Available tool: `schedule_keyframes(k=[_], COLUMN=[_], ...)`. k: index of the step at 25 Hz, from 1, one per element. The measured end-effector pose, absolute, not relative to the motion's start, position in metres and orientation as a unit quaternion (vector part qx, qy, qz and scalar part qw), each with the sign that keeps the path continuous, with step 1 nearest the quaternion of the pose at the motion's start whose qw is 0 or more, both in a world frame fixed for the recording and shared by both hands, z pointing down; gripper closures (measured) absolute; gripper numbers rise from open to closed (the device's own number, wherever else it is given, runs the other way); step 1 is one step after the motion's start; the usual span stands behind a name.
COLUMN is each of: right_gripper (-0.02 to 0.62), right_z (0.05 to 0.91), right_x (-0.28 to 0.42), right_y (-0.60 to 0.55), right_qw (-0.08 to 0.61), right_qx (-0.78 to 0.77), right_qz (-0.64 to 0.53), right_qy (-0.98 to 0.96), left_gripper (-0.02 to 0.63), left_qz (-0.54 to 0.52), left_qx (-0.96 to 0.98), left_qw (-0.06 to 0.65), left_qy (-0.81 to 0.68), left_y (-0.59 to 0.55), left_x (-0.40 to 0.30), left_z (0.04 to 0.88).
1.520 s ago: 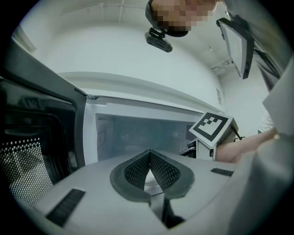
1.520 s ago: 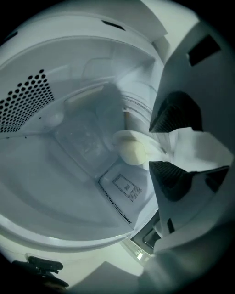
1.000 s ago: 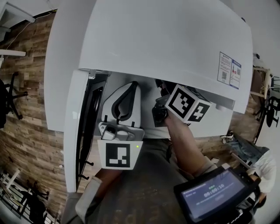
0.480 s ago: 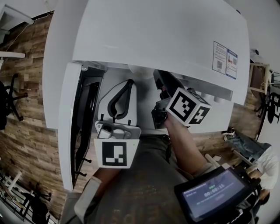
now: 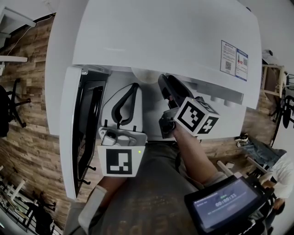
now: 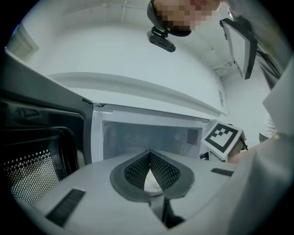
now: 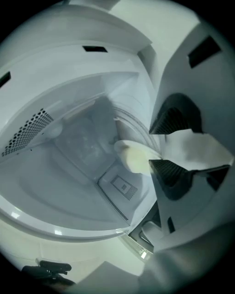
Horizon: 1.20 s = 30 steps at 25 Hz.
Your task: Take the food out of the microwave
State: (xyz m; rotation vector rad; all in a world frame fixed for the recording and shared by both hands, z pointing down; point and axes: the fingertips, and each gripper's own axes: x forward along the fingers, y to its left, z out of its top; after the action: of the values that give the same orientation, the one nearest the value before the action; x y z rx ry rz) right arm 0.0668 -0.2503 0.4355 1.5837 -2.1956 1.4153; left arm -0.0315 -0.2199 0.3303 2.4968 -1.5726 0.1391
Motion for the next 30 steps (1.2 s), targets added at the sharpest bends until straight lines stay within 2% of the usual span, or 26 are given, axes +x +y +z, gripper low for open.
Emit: schedule_keyframes(k=[2,7,11,14,17,24,27,30], right_gripper=[0.423,0.415,0.407,0.497,0.52,0.519,0.475,0.468], right_z=[0.44,0.448,0.45,0.445,0.441,0.442,0.444,0.444], right_x=[0.063,0.024,0.019,0.019,0.022,0.032,0.034,0.032], right_y=[-0.239,-0.235,-0.247,-0.25,-0.247,-0.226,-0.229,-0.238], right_qw=[0.032,-0.06,-0.094,-0.098,-0.104,-0.111,-0.119,-0.129], right_qx=[0.508,0.437,0.43,0.428,0.428,0.417,0.414,0.409], right_qz=[0.488,0.591,0.612,0.602,0.594,0.607,0.612,0.615], right_qy=[-0.709,-0.675,-0.657,-0.667,-0.673,-0.667,-0.663,-0.662], left_gripper=[0.598,0.598,0.598,0.598,0.598,0.598,0.598,0.598], left_qz=[0.051,0.052,0.058,0.062,0.066,0.061,0.058,0.061], left_qx=[0.842,0.84,0.841,0.839,0.835,0.832,0.836,0.837], left_qw=[0.094,0.09,0.078,0.082,0.082,0.085,0.078,0.073], left_qy=[-0.528,-0.533,-0.533,-0.534,-0.54,-0.545,-0.539,-0.539], left_y=[-0.221,-0.223,-0.224,-0.222,-0.222,-0.214,-0.212,-0.211], left_x=[-0.031,-0.035,-0.038,-0.039,-0.042,-0.034,-0.028,-0.027], left_z=[0.331,0.326,0.323,0.327,0.329,0.327,0.323,0.321])
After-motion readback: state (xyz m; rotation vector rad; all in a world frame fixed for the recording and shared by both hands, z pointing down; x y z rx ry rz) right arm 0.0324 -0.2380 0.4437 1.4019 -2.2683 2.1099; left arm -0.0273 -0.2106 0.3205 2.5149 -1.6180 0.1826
